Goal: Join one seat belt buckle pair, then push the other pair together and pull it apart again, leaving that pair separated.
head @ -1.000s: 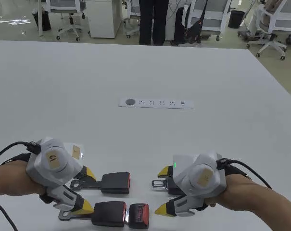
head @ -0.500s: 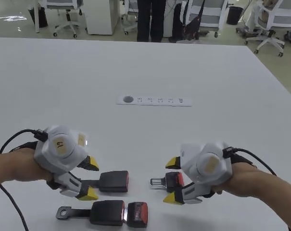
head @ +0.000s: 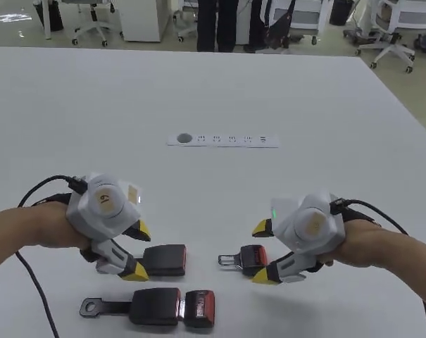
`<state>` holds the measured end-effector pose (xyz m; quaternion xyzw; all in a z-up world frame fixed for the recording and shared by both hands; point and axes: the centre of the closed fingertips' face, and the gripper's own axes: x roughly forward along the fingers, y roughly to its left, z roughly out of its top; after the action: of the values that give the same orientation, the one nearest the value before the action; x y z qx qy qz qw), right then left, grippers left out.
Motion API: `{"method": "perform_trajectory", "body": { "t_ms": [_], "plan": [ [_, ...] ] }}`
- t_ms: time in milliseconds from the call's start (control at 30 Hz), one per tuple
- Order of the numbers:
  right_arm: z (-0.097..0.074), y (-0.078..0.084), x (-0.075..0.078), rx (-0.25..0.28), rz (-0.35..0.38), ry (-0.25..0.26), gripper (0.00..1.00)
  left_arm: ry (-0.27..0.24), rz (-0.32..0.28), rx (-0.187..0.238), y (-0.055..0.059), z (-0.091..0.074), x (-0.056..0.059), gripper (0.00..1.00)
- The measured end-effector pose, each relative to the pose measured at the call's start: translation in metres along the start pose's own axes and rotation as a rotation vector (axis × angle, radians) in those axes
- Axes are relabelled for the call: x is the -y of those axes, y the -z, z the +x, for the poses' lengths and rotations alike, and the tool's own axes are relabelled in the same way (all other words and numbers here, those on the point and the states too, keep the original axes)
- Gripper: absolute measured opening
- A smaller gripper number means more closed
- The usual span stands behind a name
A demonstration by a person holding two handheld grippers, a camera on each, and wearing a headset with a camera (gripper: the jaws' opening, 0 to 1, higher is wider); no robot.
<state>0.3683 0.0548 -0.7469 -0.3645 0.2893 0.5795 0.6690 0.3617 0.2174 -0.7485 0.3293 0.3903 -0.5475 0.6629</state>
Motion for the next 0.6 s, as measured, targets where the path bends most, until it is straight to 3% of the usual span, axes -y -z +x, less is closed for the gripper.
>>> {"method": "perform_trajectory", "body": {
  "t_ms": [233, 600],
  "plan": [
    [0.007, 0.011, 0.002, -0.026, -0.005, -0.028, 0.42, 0.027, 0.023, -0.037, 0.003, 0.008, -0.002, 0.41],
    [0.010, 0.016, -0.001, -0.049, -0.002, -0.056, 0.37, 0.061, 0.056, -0.078, 0.010, 0.022, -0.004, 0.35]
  ]
}}
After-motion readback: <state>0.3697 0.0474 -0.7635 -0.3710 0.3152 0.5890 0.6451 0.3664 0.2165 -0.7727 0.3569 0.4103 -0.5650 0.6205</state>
